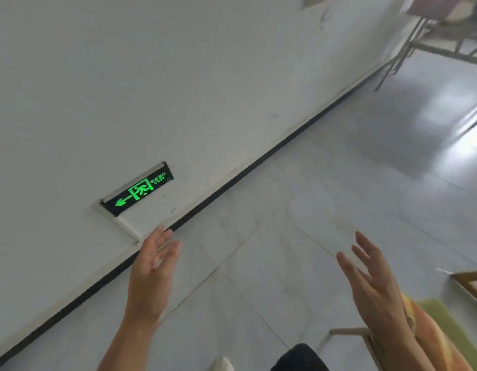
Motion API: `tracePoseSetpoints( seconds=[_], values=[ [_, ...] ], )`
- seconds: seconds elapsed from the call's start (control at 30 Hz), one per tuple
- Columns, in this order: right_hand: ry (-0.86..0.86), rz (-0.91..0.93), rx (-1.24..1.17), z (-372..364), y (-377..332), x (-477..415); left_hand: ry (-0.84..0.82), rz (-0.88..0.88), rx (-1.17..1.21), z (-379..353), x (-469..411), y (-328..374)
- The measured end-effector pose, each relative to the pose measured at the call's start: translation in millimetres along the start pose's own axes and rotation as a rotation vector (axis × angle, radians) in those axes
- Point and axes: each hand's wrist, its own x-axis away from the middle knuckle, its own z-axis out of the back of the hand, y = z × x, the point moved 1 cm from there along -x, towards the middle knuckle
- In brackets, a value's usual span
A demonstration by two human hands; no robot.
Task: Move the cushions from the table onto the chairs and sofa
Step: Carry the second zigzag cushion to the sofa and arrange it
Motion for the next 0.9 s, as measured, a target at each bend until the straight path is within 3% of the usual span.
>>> tracePoseSetpoints(
  seconds=[0.17, 0.3, 0.47, 0.63, 0.9],
  values=[
    [0.299, -0.117, -0.088, 32, 19, -73, -0.228, -0.070, -0.043, -125, -119, 54],
    [0.408, -0.172, -0.114, 59, 48, -163, -0.367, -0.090, -0.097, -250, -188, 80],
    [0.462, -0.188, -0.100, 109, 49, -305, -0.448, -0.137, -0.116, -382, -265, 143],
    [0.471, -0.179, -0.100, 154, 15, -435, -0.439, -0.162, -0.096, -459, -344, 206],
    [0.434, -0.203, -0.015, 186, 18, -671, -0.515, -0.054, -0.069, -646, -496, 222]
  ],
)
